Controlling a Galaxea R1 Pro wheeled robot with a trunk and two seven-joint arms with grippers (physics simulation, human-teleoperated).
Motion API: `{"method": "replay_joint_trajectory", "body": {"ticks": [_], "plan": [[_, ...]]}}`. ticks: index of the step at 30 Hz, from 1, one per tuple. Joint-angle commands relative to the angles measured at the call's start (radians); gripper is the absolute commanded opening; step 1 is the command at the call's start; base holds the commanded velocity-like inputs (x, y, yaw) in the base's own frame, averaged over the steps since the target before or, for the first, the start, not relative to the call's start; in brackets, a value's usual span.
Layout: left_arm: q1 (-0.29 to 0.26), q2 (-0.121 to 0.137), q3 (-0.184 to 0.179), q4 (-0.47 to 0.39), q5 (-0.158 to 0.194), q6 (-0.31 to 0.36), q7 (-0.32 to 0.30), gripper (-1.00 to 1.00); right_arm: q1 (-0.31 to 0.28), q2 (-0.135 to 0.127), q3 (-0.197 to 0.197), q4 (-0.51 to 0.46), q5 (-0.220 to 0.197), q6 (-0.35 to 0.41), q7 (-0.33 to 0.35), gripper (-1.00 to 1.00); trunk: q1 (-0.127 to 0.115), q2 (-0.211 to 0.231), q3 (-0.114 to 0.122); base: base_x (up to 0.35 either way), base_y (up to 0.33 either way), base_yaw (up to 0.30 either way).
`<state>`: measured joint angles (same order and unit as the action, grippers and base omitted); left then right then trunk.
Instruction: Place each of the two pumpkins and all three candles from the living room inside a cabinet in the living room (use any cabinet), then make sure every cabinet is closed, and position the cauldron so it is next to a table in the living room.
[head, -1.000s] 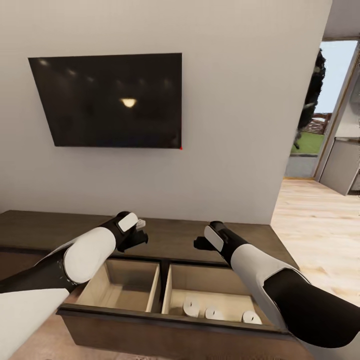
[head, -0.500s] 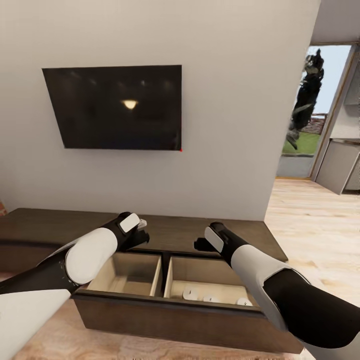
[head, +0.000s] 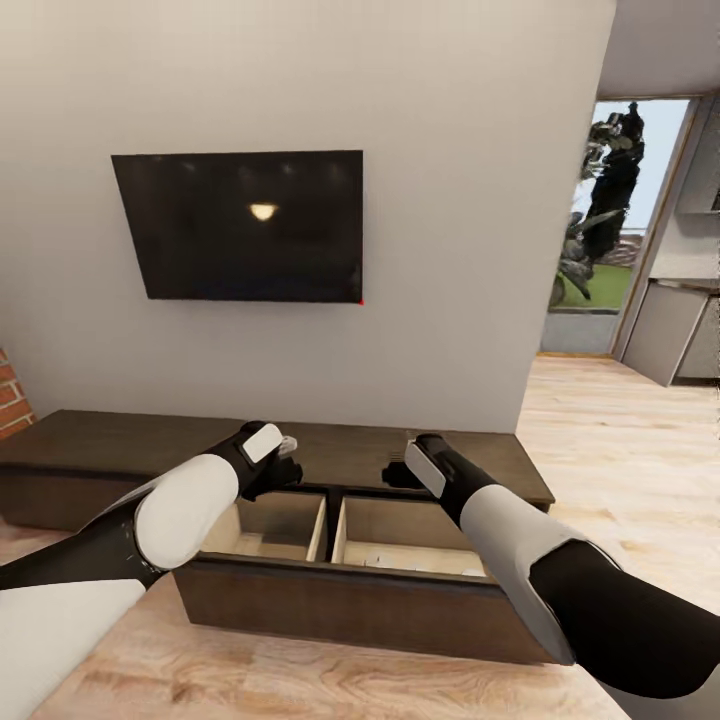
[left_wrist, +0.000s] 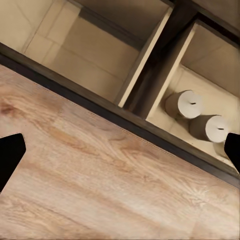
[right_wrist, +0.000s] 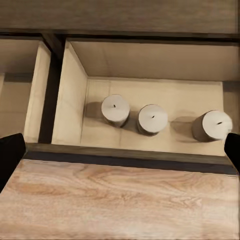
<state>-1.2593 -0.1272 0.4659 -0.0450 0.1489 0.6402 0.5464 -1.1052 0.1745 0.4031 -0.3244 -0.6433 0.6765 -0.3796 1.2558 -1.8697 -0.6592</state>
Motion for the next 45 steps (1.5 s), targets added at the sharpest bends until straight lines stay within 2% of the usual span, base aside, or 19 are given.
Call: {"method": "replay_joint_trajectory", "body": {"ticks": [1,10,13,30,33,38,45], "plan": [[0.000,-0.001,-0.001,-0.002,0.011,0.003,0.008,1.00,-0.001,0.000,0.004,0.006,-0.010,0.001,-0.009,1.00,-0.005,0.007,0.002,-0.303,0.000,0.000],[0.000,-0.002,-0.001,-0.001,0.012,0.000,0.009,1.00,-0.001,0.000,0.004,0.023,-0.013,0.000,-0.005,1.00,-0.039,0.070,0.030,-0.100,0.000,0.000],[0.000,-0.002,-0.001,0.009,0.012,-0.002,0.008,1.00,-0.001,0.000,0.004,0.050,-0.013,-0.001,-0.005,1.00,-0.051,0.091,0.040,-0.281,0.000,0.000],[0.001,0.000,-0.001,0.023,0.012,-0.005,0.007,1.00,0.000,0.000,0.003,0.061,-0.013,-0.002,-0.004,1.00,-0.116,0.210,0.093,-0.330,0.000,0.000],[0.013,0.000,-0.001,0.023,0.012,-0.006,0.007,1.00,0.000,0.000,0.004,0.079,-0.013,-0.003,-0.004,1.00,-0.127,0.231,0.102,-0.333,0.000,0.000],[0.049,0.000,-0.001,0.024,0.012,-0.011,0.005,1.00,0.005,0.000,0.004,0.103,-0.014,-0.005,-0.002,1.00,-0.127,0.231,0.102,-0.333,0.000,0.000],[0.127,0.002,-0.002,0.024,0.009,-0.110,-0.077,1.00,0.035,0.000,0.004,0.111,-0.013,-0.043,0.006,1.00,-0.127,0.231,0.102,-0.333,0.000,0.000]]}}
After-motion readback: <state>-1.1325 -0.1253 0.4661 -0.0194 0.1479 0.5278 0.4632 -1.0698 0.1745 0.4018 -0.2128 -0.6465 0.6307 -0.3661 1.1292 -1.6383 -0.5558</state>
